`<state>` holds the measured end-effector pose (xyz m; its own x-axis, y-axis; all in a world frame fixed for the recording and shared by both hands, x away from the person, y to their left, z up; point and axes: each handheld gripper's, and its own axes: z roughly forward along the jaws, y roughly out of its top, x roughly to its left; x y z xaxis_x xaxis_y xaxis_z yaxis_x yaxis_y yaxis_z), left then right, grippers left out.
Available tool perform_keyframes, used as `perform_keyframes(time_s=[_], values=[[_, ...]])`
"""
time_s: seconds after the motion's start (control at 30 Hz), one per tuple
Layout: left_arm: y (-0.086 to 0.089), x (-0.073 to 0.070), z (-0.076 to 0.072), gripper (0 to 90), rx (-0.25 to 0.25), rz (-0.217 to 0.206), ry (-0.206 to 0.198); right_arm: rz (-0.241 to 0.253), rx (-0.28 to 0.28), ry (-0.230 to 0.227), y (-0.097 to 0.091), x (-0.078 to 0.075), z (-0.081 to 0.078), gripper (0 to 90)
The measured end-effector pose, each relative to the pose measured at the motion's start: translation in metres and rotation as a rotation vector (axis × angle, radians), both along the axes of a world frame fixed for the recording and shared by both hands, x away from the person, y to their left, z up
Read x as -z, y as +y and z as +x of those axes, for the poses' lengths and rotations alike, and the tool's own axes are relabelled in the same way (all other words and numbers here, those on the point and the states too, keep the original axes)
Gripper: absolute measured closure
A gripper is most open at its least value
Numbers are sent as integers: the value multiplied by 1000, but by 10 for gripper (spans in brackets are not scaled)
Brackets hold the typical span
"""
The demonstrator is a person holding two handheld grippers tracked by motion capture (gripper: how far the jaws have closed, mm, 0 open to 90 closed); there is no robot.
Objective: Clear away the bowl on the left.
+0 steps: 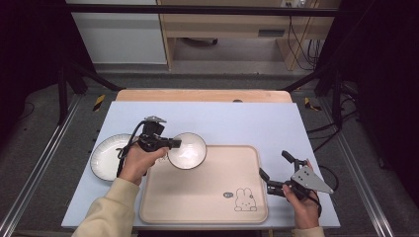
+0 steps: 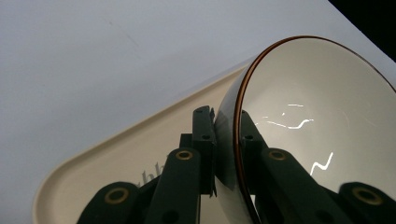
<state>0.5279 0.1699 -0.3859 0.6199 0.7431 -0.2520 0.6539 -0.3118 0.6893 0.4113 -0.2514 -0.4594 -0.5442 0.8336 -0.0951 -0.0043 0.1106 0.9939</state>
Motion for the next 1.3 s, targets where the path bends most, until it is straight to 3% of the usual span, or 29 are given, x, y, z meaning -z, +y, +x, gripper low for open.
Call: perform_keyframes(time_s=[0.43,1.3], values=[[-30,17,-7,821,53,27,24,4,-1,4,1,0,0,40],[-48,48,-13,820,94,56,72,3,-12,1,2,1,0,40]])
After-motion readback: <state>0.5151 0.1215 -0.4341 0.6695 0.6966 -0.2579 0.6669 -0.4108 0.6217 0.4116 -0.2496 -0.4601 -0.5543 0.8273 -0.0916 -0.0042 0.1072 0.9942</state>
